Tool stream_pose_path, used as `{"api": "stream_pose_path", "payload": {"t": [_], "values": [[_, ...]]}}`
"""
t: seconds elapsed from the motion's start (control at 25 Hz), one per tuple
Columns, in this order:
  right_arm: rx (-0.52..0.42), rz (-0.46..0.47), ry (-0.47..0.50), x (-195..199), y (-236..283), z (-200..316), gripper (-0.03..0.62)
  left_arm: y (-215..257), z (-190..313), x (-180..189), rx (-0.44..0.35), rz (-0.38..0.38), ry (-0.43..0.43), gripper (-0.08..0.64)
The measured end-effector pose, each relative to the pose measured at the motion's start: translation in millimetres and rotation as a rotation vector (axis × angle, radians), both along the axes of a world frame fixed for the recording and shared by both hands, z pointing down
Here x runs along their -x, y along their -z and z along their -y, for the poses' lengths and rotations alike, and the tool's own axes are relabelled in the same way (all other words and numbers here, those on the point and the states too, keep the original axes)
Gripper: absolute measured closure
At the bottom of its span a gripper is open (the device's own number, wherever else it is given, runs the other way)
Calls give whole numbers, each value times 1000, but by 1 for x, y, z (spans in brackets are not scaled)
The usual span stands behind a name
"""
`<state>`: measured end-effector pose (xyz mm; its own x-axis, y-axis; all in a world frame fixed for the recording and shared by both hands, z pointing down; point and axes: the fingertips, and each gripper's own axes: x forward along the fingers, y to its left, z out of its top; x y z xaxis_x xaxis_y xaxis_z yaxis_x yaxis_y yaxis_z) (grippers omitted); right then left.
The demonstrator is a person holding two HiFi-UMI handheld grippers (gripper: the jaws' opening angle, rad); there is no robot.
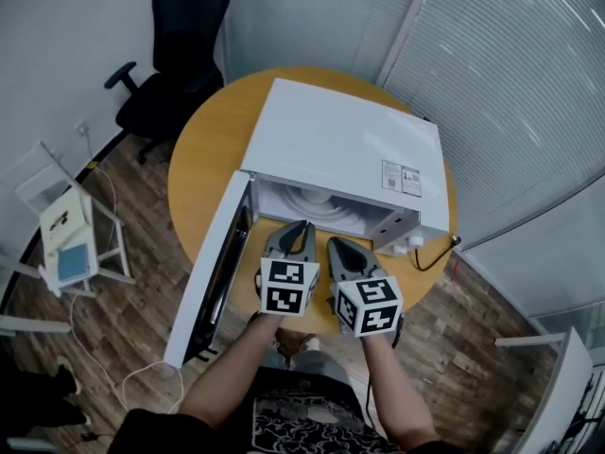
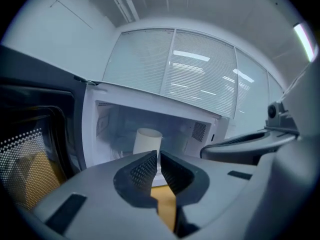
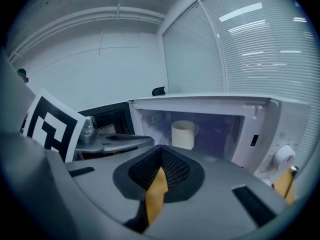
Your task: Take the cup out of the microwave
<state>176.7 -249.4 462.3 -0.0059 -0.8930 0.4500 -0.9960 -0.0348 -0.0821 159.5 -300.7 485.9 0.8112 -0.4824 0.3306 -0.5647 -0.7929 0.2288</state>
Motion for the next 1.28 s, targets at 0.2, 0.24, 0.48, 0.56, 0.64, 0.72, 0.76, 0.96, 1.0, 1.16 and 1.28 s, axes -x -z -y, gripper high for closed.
{"api": "stream_pose_path", "payload": {"t": [0.2, 0.24, 0.48, 0.56, 0.64, 0.72, 0.76, 0.96, 1.0, 1.16, 1.28], "values": [[-17, -13, 36, -13, 0, 12, 577, -17, 15, -14, -5, 10, 29, 489], [-21, -21, 44, -16, 0, 14, 575, -21, 17, -18, -10, 14, 32, 472], [-42, -41, 108, -31, -4, 19, 577, -32, 31, -40, -56, 22, 78, 418], [-50, -45, 116, -38, -5, 19, 575, -34, 35, -48, -66, 23, 86, 372], [-51, -44, 130, -42, -7, 19, 577, -36, 38, -54, -69, 27, 88, 337], [-50, -46, 155, -42, -10, 21, 575, -40, 43, -59, -68, 31, 85, 309], [-48, -46, 167, -41, -12, 21, 575, -42, 45, -61, -64, 33, 85, 289], [-51, -47, 197, -46, -19, 24, 577, -51, 58, -75, -84, 62, 110, 212], [-52, -50, 200, -47, -19, 24, 577, -52, 61, -77, -84, 64, 115, 207], [-53, -64, 221, -50, -20, 23, 575, -56, 72, -82, -85, 53, 131, 175], [-53, -72, 234, -53, -23, 23, 575, -60, 77, -89, -88, 69, 131, 153]]}}
